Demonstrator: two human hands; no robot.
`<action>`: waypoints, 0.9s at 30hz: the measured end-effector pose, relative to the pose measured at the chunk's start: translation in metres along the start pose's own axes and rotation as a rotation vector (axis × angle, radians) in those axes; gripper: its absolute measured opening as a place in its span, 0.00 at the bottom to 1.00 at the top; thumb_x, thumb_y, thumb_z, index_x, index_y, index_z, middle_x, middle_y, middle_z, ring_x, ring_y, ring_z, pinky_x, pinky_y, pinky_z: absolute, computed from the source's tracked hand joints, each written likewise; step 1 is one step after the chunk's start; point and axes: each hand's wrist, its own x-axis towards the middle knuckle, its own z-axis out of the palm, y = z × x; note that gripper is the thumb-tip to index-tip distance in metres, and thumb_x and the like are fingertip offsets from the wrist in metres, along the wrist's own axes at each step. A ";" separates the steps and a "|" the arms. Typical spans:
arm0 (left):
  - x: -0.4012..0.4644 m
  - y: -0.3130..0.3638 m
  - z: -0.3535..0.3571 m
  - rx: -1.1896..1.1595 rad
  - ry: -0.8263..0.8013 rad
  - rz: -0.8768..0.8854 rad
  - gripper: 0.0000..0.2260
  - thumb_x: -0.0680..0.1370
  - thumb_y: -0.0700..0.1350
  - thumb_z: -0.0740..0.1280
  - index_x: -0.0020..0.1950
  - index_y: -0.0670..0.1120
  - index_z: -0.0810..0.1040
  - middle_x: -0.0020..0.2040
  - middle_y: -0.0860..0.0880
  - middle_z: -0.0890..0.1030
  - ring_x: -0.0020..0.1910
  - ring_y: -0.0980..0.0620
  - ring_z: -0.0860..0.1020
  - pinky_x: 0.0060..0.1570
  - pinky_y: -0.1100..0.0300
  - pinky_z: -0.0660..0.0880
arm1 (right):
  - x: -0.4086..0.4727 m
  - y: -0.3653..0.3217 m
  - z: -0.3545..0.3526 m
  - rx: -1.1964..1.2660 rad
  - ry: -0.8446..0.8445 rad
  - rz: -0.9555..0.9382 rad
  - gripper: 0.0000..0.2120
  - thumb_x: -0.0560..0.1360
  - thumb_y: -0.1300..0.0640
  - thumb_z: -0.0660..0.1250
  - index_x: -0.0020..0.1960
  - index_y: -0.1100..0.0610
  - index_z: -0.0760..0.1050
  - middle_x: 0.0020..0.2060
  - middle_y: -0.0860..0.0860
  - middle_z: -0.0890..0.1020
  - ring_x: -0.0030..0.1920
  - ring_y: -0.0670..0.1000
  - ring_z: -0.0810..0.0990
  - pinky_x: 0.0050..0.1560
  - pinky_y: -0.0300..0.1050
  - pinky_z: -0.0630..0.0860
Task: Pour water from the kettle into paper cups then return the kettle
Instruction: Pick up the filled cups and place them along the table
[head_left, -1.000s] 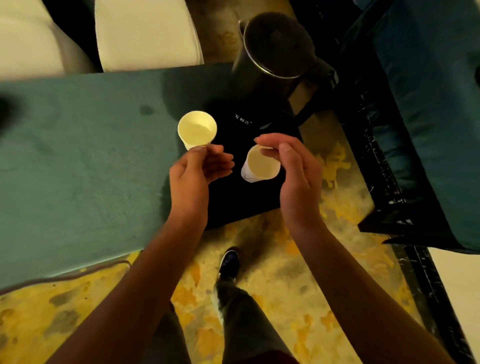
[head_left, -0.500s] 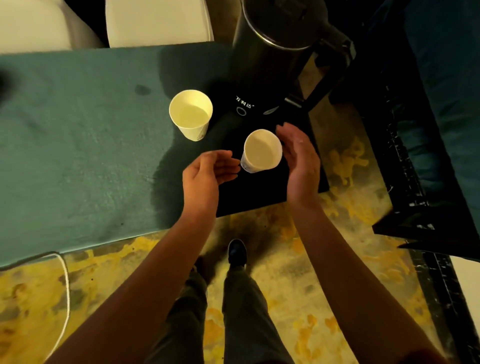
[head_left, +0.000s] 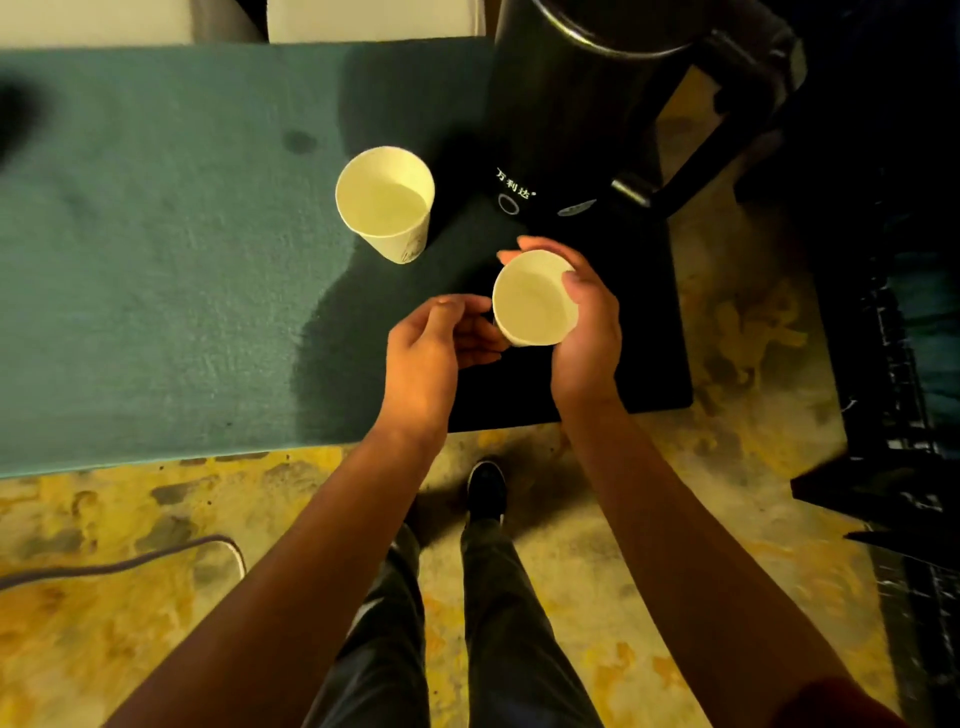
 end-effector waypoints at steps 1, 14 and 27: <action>0.000 0.000 0.001 -0.007 0.003 0.000 0.14 0.83 0.41 0.56 0.50 0.39 0.82 0.41 0.38 0.83 0.42 0.41 0.82 0.44 0.53 0.81 | 0.001 0.000 0.001 0.017 -0.001 0.010 0.21 0.79 0.57 0.52 0.61 0.61 0.80 0.57 0.62 0.85 0.61 0.62 0.82 0.57 0.48 0.80; 0.004 -0.002 0.007 -0.108 0.034 -0.070 0.13 0.81 0.44 0.58 0.48 0.42 0.82 0.35 0.46 0.81 0.34 0.49 0.80 0.37 0.57 0.77 | 0.008 -0.043 0.003 0.011 0.088 -0.027 0.17 0.76 0.57 0.54 0.48 0.58 0.82 0.46 0.59 0.85 0.51 0.60 0.84 0.46 0.43 0.79; -0.017 0.035 0.043 -0.926 -0.265 -0.295 0.14 0.81 0.51 0.61 0.51 0.45 0.84 0.46 0.47 0.84 0.46 0.48 0.83 0.47 0.55 0.80 | -0.015 -0.092 0.022 0.049 -0.072 -0.055 0.21 0.78 0.60 0.52 0.59 0.67 0.81 0.55 0.67 0.84 0.58 0.65 0.83 0.56 0.51 0.81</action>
